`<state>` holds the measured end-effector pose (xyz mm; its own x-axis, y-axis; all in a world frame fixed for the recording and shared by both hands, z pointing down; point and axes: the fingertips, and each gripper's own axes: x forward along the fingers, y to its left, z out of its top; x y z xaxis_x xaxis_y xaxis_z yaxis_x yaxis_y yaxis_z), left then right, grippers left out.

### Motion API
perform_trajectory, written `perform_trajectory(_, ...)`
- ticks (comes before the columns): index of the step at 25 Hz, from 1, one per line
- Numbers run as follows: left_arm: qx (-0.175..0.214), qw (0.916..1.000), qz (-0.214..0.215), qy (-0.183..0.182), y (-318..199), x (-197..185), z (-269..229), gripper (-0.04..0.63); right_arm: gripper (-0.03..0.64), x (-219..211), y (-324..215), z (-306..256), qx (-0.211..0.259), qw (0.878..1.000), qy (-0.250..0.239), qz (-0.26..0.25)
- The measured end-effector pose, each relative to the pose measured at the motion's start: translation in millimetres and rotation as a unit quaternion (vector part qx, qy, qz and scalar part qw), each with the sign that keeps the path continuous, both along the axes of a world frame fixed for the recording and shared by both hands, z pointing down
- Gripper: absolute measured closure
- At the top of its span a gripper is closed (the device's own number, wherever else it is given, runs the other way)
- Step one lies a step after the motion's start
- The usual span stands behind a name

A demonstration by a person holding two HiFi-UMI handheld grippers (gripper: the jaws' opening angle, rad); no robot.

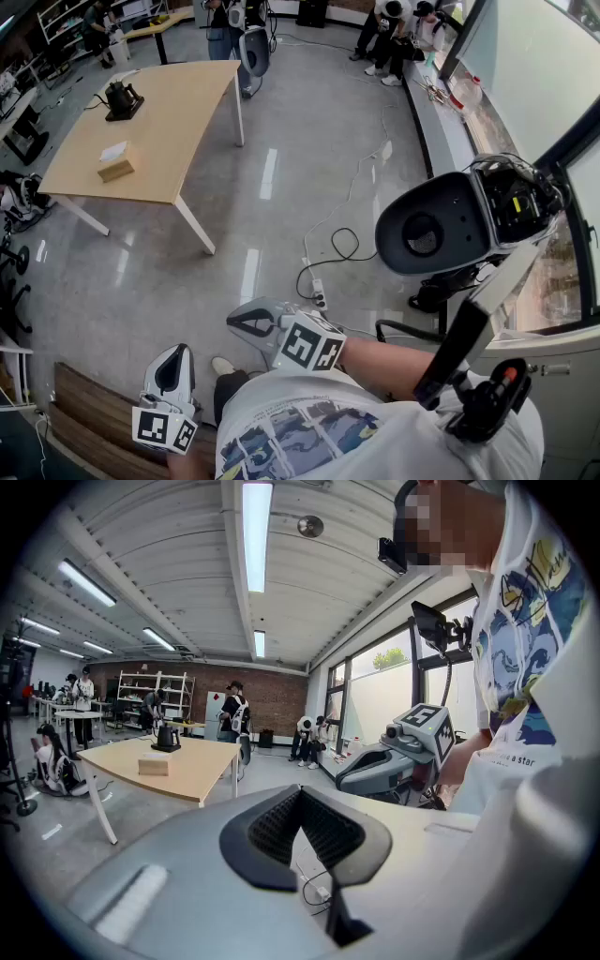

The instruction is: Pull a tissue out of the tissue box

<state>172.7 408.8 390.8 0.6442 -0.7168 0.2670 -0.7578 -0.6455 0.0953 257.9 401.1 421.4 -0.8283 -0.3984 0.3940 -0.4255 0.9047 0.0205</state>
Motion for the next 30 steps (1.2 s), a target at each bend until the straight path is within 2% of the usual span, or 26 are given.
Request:
perform_trajectory(20,0.008,0.9998,0.015,-0.006,-23.0,18.3,-1.4,0.592,0.614,22.5,-16.4,-2.5,-0.006,1.000,-0.017,0.020)
perform_trajectory(25,0.013,0.9999,0.000,-0.004,-53.7,6.7,0.9,0.592,0.614,14.8,-45.2,8.7,-0.006,1.000,-0.017,0.024)
perform_trajectory(30,0.005,0.9998,-0.020,-0.002,-62.7,-18.1,9.2,0.592,0.614,-11.1,-60.0,17.9,-0.011,1.000,-0.013,0.005)
